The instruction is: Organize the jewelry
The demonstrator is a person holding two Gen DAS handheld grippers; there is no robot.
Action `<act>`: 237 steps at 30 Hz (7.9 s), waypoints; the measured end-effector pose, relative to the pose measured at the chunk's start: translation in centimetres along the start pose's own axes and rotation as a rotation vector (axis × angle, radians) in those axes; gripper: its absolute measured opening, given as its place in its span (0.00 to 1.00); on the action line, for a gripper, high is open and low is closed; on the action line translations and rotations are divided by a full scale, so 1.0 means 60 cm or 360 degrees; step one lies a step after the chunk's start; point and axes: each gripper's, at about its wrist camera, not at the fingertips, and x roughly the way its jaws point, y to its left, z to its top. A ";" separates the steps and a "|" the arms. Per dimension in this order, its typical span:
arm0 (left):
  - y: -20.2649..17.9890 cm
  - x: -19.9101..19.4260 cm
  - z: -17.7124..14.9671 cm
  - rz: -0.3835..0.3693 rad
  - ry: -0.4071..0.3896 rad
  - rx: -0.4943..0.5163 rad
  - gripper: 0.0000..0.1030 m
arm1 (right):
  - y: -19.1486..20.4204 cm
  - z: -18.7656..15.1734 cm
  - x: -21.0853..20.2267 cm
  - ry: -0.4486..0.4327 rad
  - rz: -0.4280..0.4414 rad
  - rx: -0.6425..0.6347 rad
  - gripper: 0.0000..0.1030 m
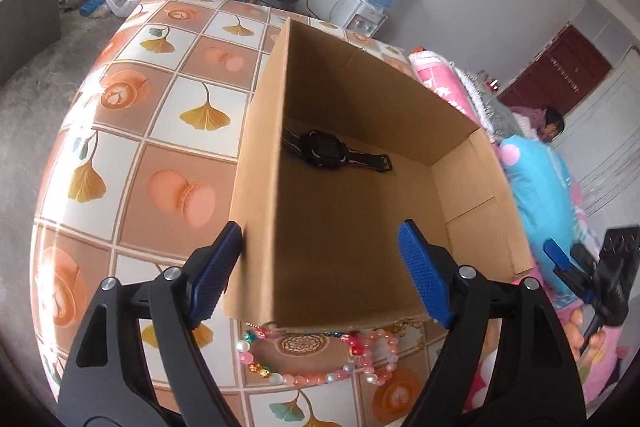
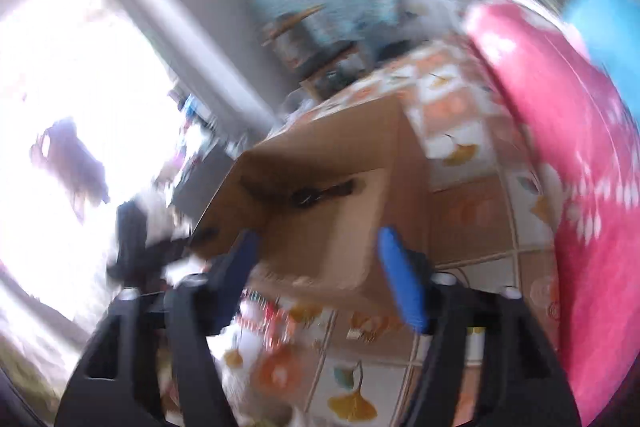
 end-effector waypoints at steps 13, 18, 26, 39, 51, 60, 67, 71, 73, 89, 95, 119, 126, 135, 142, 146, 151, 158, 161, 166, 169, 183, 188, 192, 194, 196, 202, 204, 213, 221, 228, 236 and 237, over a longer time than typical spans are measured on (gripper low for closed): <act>-0.038 -0.002 -0.021 0.0082 0.0016 0.0076 0.77 | -0.034 0.038 0.080 0.0156 0.0045 0.0034 0.65; -0.048 -0.025 -0.012 0.0202 -0.0053 0.0198 0.77 | 0.010 0.085 0.040 0.0061 -0.0183 -0.0220 0.65; -0.139 -0.045 0.083 0.0522 -0.0293 0.0800 0.76 | 0.185 0.191 0.183 0.0514 -0.0154 -0.0719 0.64; -0.122 0.131 0.161 0.0348 0.0384 0.0740 0.44 | 0.105 0.174 0.485 0.1161 -0.0592 -0.0538 0.48; -0.120 0.178 0.189 0.0372 0.0562 0.0693 0.44 | 0.091 0.168 0.475 0.1099 -0.0642 -0.0661 0.07; -0.117 0.161 0.204 0.0346 0.0448 0.0632 0.54 | 0.078 0.168 0.445 0.1046 -0.0822 -0.0731 0.06; -0.138 0.092 0.204 0.0306 0.0244 0.0644 0.72 | 0.106 0.184 0.381 0.0932 -0.0695 -0.0656 0.08; -0.161 0.002 0.183 0.0291 0.0051 0.0673 0.80 | 0.157 0.199 0.279 0.0699 -0.0577 -0.0697 0.09; -0.172 -0.047 0.163 0.0286 -0.0034 0.0689 0.82 | 0.183 0.196 0.213 0.0561 -0.0488 -0.0696 0.24; -0.037 -0.077 -0.188 0.0515 0.0088 0.0220 0.89 | 0.081 -0.180 0.014 0.0301 -0.0710 -0.0312 0.68; -0.020 -0.036 -0.222 0.0561 0.0126 0.0247 0.89 | 0.050 -0.212 0.059 0.0342 -0.0873 -0.0433 0.68; -0.017 0.008 -0.228 0.0746 0.0177 0.0242 0.93 | 0.039 -0.235 0.093 0.0282 -0.0787 -0.0641 0.94; -0.021 0.003 -0.235 0.0733 0.0156 0.0263 0.94 | 0.039 -0.229 0.100 0.0276 -0.0791 -0.0634 0.94; -0.021 -0.005 -0.242 0.0693 0.0134 0.0329 0.94 | 0.066 -0.212 0.089 0.0172 -0.0824 -0.0694 0.94; -0.028 -0.011 -0.253 0.0725 0.0070 0.0307 0.94 | 0.145 -0.218 0.051 -0.0023 -0.0518 -0.0726 0.94; -0.023 -0.014 -0.255 0.0713 0.0052 0.0310 0.94 | 0.181 -0.251 0.073 0.0041 -0.0385 -0.0848 0.94; -0.014 -0.021 -0.256 0.0673 0.0055 0.0357 0.93 | 0.213 -0.276 0.110 0.0191 -0.0257 -0.0941 0.75; 0.003 -0.030 -0.253 0.0649 0.0061 0.0383 0.93 | 0.245 -0.289 0.156 0.0398 -0.0049 -0.1060 0.52; 0.014 -0.034 -0.251 0.0652 0.0065 0.0370 0.93 | 0.246 -0.293 0.184 0.0507 -0.0012 -0.1074 0.46; 0.024 -0.040 -0.251 0.0640 0.0064 0.0395 0.93 | 0.218 -0.288 0.215 0.0612 -0.0086 -0.0995 0.39; 0.027 -0.041 -0.253 0.0631 0.0059 0.0407 0.93 | 0.202 -0.275 0.207 0.0569 -0.0227 -0.0958 0.39; 0.018 -0.041 -0.251 0.0645 0.0052 0.0489 0.93 | 0.224 -0.229 0.256 0.0517 -0.0272 -0.0704 0.39; 0.009 -0.052 -0.223 0.0518 -0.0076 0.0484 0.93 | 0.225 -0.224 0.281 0.0526 -0.0337 -0.0667 0.32; 0.009 -0.034 -0.190 0.0407 -0.0055 0.0427 0.67 | 0.217 -0.217 0.285 0.0526 -0.0366 -0.0634 0.29; 0.009 -0.018 -0.178 0.0392 -0.0016 0.0425 0.60 | 0.212 -0.220 0.281 0.0526 -0.0371 -0.0634 0.28; 0.007 -0.005 -0.171 0.0360 0.0018 0.0443 0.51 | 0.214 -0.219 0.285 0.0530 -0.0370 -0.0644 0.26; -0.002 0.020 -0.168 0.0425 0.0093 0.0506 0.29 | 0.224 -0.220 0.290 0.0544 -0.0351 -0.0669 0.20; -0.002 0.020 -0.166 0.0425 0.0095 0.0487 0.18 | 0.223 -0.219 0.292 0.0554 -0.0324 -0.0655 0.16; -0.011 -0.004 -0.177 0.0445 0.0056 0.0498 0.08 | 0.225 -0.223 0.274 0.0554 -0.0260 -0.0650 0.06; 0.005 -0.024 -0.209 0.0448 0.0115 0.0446 0.08 | 0.221 -0.234 0.259 0.0608 -0.0214 -0.0605 0.07; 0.019 -0.027 -0.207 0.0402 0.0109 0.0386 0.08 | 0.236 -0.226 0.290 0.0630 -0.0196 -0.0587 0.12; 0.025 -0.025 -0.201 0.0339 0.0129 0.0355 0.09 | 0.262 -0.242 0.321 0.0681 -0.0287 -0.0734 0.25; 0.025 -0.025 -0.201 0.0340 0.0134 0.0360 0.09 | 0.266 -0.243 0.322 0.0671 -0.0295 -0.0758 0.25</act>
